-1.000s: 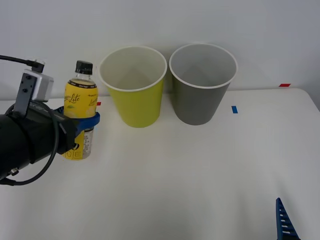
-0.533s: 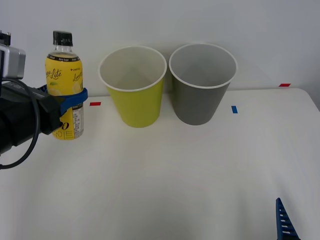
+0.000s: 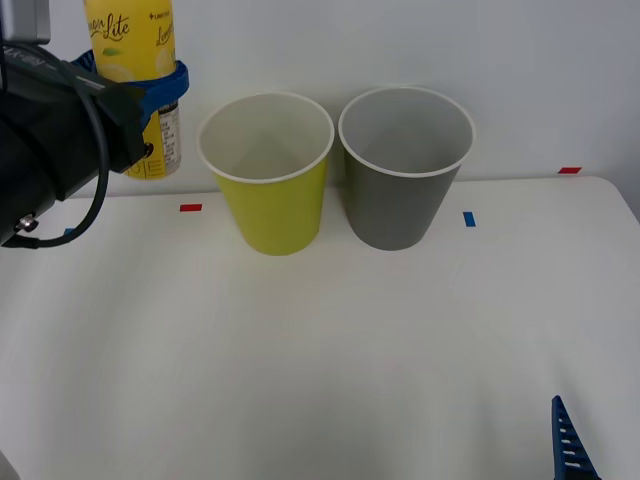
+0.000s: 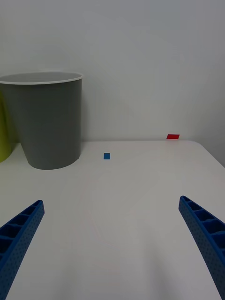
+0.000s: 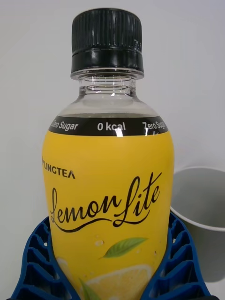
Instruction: Put cans in the gray bin and PET bottles in the light green bin.
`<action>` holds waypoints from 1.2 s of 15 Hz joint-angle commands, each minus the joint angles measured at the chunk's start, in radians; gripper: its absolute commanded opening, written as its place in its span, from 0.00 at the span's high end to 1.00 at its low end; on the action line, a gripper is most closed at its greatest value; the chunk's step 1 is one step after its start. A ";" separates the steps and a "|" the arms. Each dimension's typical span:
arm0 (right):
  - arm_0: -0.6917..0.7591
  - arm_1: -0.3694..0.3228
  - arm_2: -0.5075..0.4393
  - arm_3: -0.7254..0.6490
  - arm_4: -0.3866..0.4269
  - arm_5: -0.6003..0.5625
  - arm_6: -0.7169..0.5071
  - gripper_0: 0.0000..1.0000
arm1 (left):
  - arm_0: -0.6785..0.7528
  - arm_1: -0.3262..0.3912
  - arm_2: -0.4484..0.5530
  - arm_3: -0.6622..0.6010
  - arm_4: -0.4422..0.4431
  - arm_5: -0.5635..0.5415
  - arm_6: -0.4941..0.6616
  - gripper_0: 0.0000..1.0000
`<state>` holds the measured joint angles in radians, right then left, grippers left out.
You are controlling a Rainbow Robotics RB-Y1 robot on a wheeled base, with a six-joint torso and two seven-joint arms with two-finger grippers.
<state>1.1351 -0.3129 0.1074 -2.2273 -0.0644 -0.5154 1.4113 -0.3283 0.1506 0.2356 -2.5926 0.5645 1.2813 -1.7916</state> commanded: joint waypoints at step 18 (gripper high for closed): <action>0.000 0.000 0.000 0.000 0.000 0.000 0.000 0.00 | -0.152 -0.062 -0.272 0.669 -0.212 -0.703 0.005 1.00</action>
<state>1.1351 -0.3129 0.1074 -2.2273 -0.0644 -0.5154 1.4113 -0.4703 0.0853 -0.0303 -1.9631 0.3568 0.6199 -1.7838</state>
